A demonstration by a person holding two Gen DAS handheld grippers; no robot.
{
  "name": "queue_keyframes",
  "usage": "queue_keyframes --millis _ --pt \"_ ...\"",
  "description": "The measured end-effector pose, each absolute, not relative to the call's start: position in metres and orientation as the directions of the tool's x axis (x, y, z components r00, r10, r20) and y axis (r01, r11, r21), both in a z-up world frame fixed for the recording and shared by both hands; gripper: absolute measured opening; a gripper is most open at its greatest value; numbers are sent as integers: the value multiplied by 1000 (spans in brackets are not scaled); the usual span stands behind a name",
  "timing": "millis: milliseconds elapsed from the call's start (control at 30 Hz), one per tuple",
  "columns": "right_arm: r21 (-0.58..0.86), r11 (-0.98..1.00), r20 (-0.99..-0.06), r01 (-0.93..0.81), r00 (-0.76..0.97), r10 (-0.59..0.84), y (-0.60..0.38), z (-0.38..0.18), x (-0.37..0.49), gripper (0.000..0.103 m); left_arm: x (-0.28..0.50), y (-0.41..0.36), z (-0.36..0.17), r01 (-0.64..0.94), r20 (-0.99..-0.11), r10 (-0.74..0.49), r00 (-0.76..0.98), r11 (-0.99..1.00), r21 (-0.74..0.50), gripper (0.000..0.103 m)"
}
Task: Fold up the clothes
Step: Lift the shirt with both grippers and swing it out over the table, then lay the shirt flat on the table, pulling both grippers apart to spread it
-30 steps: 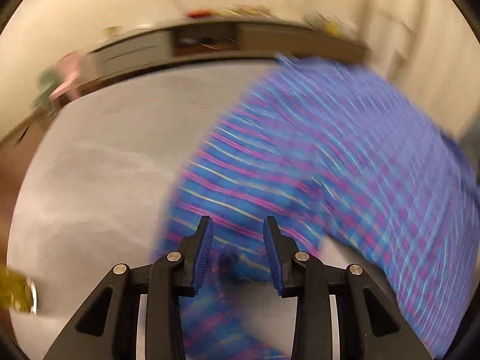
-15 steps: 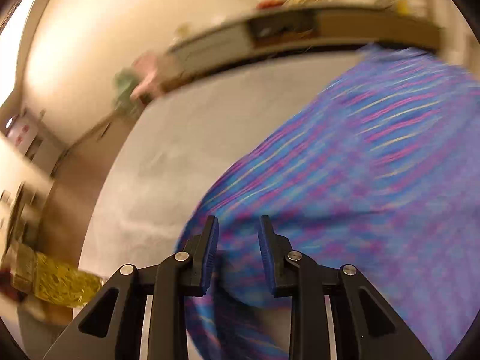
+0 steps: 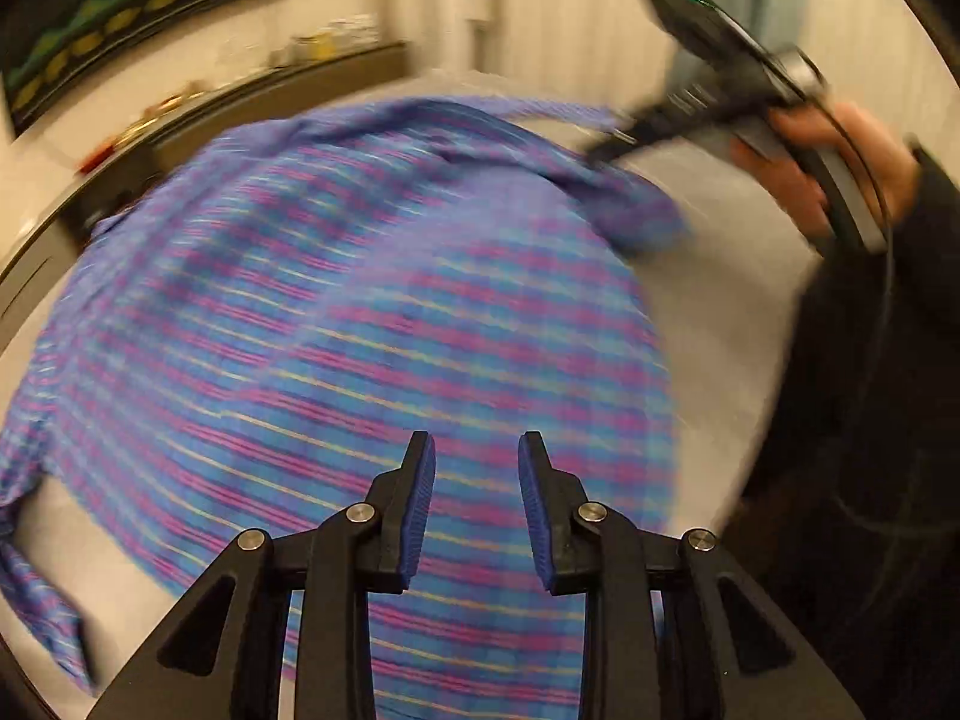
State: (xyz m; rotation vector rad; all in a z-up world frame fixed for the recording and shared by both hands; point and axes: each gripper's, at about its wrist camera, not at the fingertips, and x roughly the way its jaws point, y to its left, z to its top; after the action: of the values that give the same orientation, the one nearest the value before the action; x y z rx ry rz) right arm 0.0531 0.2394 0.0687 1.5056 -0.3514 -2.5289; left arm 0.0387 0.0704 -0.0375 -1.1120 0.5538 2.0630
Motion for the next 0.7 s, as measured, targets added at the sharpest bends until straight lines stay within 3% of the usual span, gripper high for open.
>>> queue_keyframes --millis 67,100,133,167,233,300,367,433,533,600,700 --pt "297 -953 -854 61 -429 -294 230 58 61 41 50 68 -44 -759 -857 347 -381 -647 75 30" --pt "280 -956 -866 89 -407 -292 221 54 61 27 49 61 -43 -744 -856 328 -398 -662 93 32" --pt "262 -959 -868 108 -408 -283 215 55 61 4 48 54 -41 -728 -856 307 -416 -677 111 32" --pt "271 -955 -856 119 -423 -296 213 60 63 4 44 42 -40 -704 -859 289 -423 -702 110 33" --pt "425 -898 -743 114 -523 -417 235 93 77 4 36 15 -38 -652 -867 252 -430 -751 105 33" --pt "589 -800 -587 115 -619 -521 266 125 96 4 38 -11 -35 -597 -866 162 -473 -782 180 33" --pt "650 -756 -534 80 -659 -529 290 134 108 4 37 -39 -32 -525 -864 75 -498 -819 232 33" --pt "550 -835 -664 -19 -616 -424 299 122 110 4 35 -64 -29 -464 -872 37 -488 -857 224 31" --pt "336 -941 -858 -43 -425 -288 281 84 109 7 49 -72 -17 -500 -886 118 -448 -855 139 30" --pt "212 -975 -906 72 -360 -224 255 75 113 7 66 -72 3 -530 -869 192 -456 -843 92 30" --pt "118 -987 -893 108 -424 -153 250 90 116 21 77 -80 48 -493 -803 278 -527 -870 23 30"
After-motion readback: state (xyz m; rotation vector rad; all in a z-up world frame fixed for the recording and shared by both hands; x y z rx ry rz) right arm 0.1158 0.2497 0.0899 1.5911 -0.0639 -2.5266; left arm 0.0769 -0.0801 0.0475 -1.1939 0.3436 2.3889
